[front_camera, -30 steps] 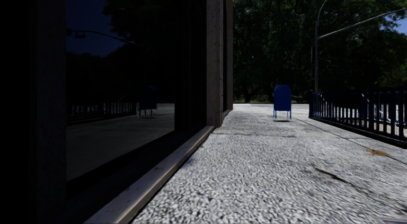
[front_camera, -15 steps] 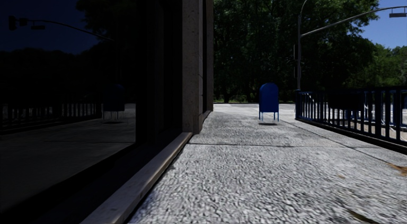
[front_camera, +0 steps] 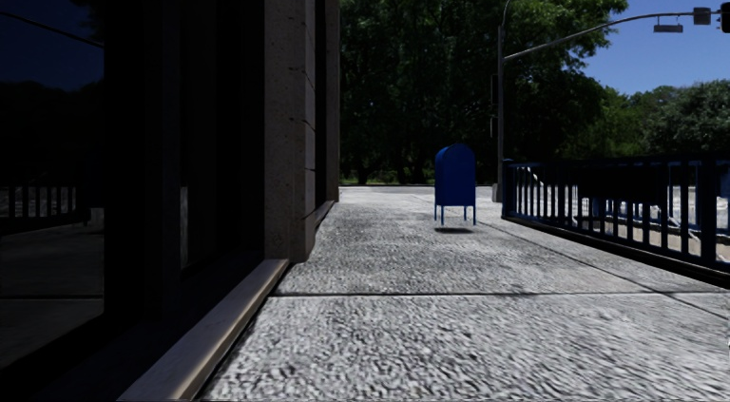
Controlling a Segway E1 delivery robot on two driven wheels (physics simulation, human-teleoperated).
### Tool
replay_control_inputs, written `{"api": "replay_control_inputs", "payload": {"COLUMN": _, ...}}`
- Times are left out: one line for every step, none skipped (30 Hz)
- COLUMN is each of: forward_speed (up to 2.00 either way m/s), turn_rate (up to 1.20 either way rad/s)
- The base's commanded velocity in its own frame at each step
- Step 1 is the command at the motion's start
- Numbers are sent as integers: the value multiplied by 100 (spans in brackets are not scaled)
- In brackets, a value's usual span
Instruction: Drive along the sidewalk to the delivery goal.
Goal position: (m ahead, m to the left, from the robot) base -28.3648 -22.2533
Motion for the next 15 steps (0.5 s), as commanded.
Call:
{"api": "replay_control_inputs", "payload": {"forward_speed": 200, "turn_rate": -67}}
{"api": "replay_control_inputs", "payload": {"forward_speed": 200, "turn_rate": -66}}
{"api": "replay_control_inputs", "payload": {"forward_speed": 200, "turn_rate": -66}}
{"api": "replay_control_inputs", "payload": {"forward_speed": 200, "turn_rate": -63}}
{"api": "replay_control_inputs", "payload": {"forward_speed": 200, "turn_rate": -14}}
{"api": "replay_control_inputs", "payload": {"forward_speed": 200, "turn_rate": 0}}
{"api": "replay_control_inputs", "payload": {"forward_speed": 200, "turn_rate": 0}}
{"api": "replay_control_inputs", "payload": {"forward_speed": 200, "turn_rate": 0}}
{"api": "replay_control_inputs", "payload": {"forward_speed": 200, "turn_rate": 0}}
{"api": "replay_control_inputs", "payload": {"forward_speed": 200, "turn_rate": 0}}
{"api": "replay_control_inputs", "payload": {"forward_speed": 200, "turn_rate": 0}}
{"api": "replay_control_inputs", "payload": {"forward_speed": 200, "turn_rate": 0}}
{"api": "replay_control_inputs", "payload": {"forward_speed": 200, "turn_rate": 0}}
{"api": "replay_control_inputs", "payload": {"forward_speed": 200, "turn_rate": 0}}
{"api": "replay_control_inputs", "payload": {"forward_speed": 200, "turn_rate": 0}}
